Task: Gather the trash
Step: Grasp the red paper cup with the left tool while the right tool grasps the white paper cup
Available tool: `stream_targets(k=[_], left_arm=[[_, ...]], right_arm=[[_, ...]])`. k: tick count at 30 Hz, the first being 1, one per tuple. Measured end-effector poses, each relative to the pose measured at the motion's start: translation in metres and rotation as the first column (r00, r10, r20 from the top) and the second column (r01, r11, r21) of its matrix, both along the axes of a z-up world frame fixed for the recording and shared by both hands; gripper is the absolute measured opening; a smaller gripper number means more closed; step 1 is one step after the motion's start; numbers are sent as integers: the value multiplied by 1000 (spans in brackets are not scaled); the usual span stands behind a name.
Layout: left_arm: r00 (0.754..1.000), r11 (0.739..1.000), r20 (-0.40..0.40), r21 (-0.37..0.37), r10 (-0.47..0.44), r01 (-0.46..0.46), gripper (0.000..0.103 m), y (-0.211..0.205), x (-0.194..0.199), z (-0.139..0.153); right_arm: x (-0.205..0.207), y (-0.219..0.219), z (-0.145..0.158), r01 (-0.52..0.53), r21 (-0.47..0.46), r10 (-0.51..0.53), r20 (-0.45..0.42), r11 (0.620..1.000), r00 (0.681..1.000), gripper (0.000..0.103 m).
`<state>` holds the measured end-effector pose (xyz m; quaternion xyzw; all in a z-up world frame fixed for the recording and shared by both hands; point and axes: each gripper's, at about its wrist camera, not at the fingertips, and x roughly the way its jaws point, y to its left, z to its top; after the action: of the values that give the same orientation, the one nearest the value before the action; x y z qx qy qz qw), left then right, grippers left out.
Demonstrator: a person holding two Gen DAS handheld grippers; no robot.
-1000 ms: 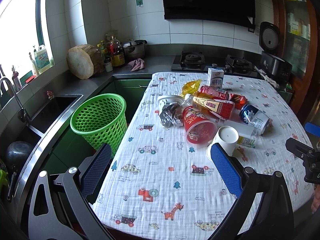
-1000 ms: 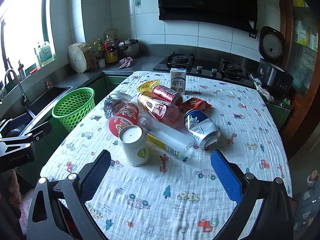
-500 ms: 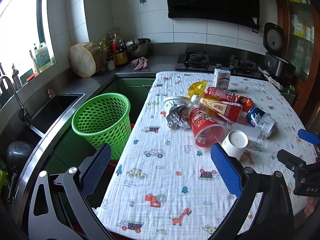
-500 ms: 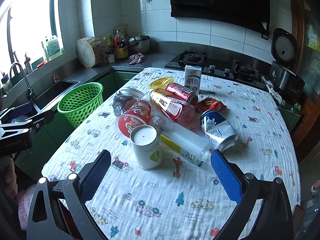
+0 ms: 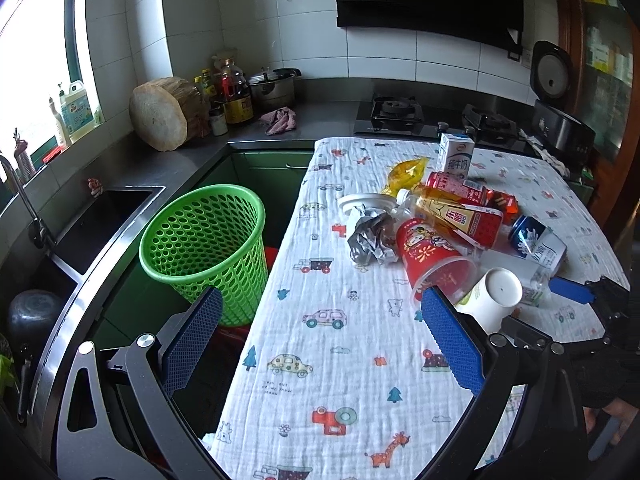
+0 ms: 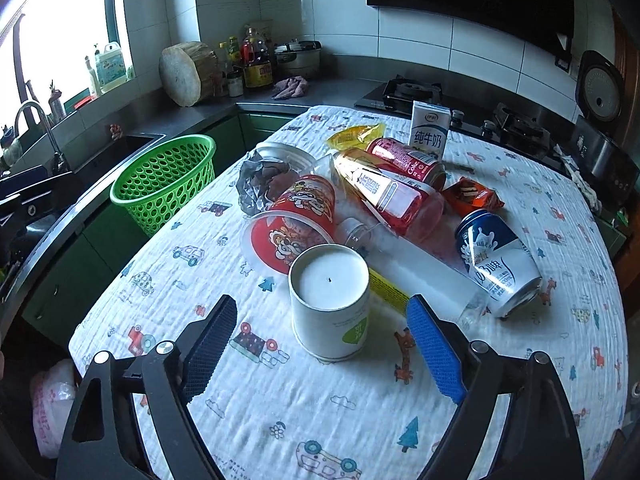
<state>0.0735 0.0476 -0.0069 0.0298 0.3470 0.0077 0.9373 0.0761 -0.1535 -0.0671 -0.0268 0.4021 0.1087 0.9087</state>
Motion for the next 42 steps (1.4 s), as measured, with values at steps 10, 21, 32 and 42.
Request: stream_targets(k=[10, 21, 32, 42], left_arm=[[999, 999, -21, -13, -34, 33, 97, 11, 26, -5], [990, 990, -61, -71, -130, 125, 97, 0, 55, -17], [959, 944, -152, -268, -238, 192, 97, -29, 103, -35], [895, 914, -301, -339, -328, 221, 90, -72, 166, -71]], right_arm=[[23, 11, -18, 41, -27, -42, -29, 999, 999, 79], [34, 8, -32, 88, -22, -89, -61, 996, 994, 54], [18, -7, -23, 119, -6, -119, -61, 993, 991, 54], [-2, -30, -3, 186, 11, -186, -26, 982, 982, 54]])
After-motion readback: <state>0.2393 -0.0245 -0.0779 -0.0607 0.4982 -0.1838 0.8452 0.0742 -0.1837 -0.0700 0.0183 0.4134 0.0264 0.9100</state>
